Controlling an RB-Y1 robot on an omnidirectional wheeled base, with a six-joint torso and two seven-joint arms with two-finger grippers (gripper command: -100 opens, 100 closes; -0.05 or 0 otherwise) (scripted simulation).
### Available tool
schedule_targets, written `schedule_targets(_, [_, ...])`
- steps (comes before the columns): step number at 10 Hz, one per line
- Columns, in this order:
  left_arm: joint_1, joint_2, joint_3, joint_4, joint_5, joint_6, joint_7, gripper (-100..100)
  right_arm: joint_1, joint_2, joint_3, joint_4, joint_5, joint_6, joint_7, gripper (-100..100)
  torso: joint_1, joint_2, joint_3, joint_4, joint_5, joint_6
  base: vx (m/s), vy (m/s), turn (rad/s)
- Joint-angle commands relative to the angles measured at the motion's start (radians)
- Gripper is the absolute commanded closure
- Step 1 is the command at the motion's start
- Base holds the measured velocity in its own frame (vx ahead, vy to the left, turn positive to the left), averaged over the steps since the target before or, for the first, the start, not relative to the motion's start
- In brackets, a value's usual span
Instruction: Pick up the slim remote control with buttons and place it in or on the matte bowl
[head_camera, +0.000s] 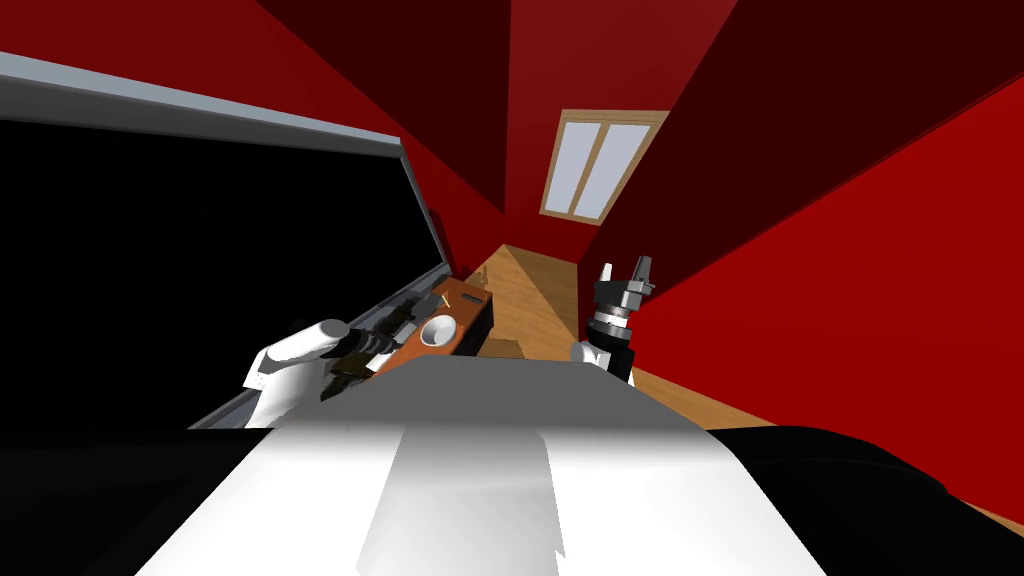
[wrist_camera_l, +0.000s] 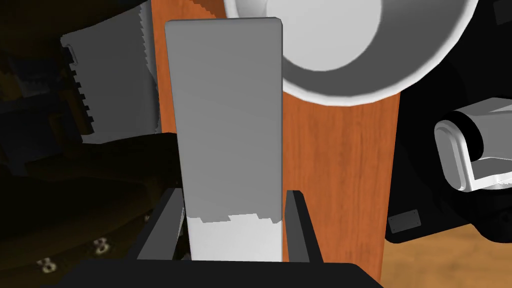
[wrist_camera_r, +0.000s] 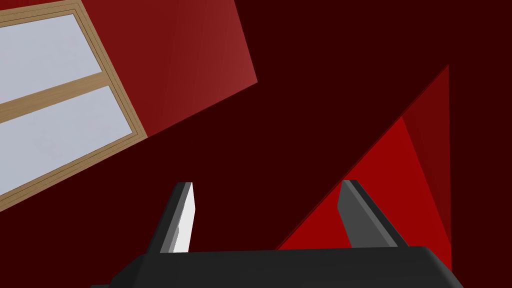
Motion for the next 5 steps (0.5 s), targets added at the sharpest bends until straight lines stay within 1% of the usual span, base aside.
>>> schedule_targets(1, [-0.003, 0.021, 0.014, -0.038, 0.016, 0.039, 0.014, 100, 0.000, 0.000, 0.000, 0.000, 0.000, 0.000, 0.000, 0, 0.000, 0.000, 0.000, 0.000, 0.000, 0.000, 0.044, -0.028, -0.016])
schedule_targets(2, [-0.004, 0.028, 0.018, -0.050, 0.019, 0.051, 0.020, 100, 0.000, 0.000, 0.000, 0.000, 0.000, 0.000, 0.000, 0, -0.001, 0.000, 0.000, 0.001, -0.001, 0.001, 0.061, -0.027, -0.024])
schedule_targets(3, [-0.004, 0.042, 0.023, -0.078, 0.019, 0.081, 0.034, 100, 0.000, 0.000, 0.000, 0.000, 0.000, 0.000, 0.000, 0, -0.002, 0.000, 0.000, 0.000, -0.001, 0.001, 0.107, -0.032, -0.066])
schedule_targets(5, [0.005, 0.048, 0.021, -0.094, 0.006, 0.110, 0.046, 100, 0.000, 0.000, 0.000, 0.000, 0.000, 0.000, 0.000, 0, -0.005, -0.005, -0.002, -0.001, -0.001, 0.002, 0.125, -0.068, -0.089])
